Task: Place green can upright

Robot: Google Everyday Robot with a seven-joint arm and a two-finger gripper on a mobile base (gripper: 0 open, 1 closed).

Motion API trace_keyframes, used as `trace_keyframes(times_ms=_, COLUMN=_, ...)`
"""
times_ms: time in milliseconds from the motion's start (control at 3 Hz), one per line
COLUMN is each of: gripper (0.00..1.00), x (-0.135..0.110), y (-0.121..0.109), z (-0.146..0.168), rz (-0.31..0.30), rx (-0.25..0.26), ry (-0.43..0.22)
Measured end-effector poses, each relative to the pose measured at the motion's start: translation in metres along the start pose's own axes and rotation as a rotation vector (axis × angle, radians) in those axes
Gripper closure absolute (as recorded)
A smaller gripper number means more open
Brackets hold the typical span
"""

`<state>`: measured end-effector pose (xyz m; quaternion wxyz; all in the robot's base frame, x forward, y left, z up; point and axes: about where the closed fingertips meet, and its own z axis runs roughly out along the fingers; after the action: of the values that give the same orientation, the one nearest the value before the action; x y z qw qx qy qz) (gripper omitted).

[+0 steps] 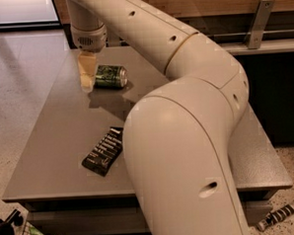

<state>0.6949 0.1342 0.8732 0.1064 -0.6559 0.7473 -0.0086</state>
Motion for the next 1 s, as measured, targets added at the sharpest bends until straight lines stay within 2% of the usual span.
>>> trace_keyframes(times_ms=333, gripper=0.0, x=0.002, y=-0.002, z=0.018, rz=-0.026, rx=0.043, ry=0.105)
trace_keyframes(times_ms=667, gripper=0.0, x=0.012, y=-0.01, z=0.016, rz=-0.035, rx=0.09, ry=0.178)
trace_keyframes(times_ms=1000, gripper=0.0, x=0.027, y=-0.021, z=0.003, rz=-0.007, rx=0.137, ry=0.218)
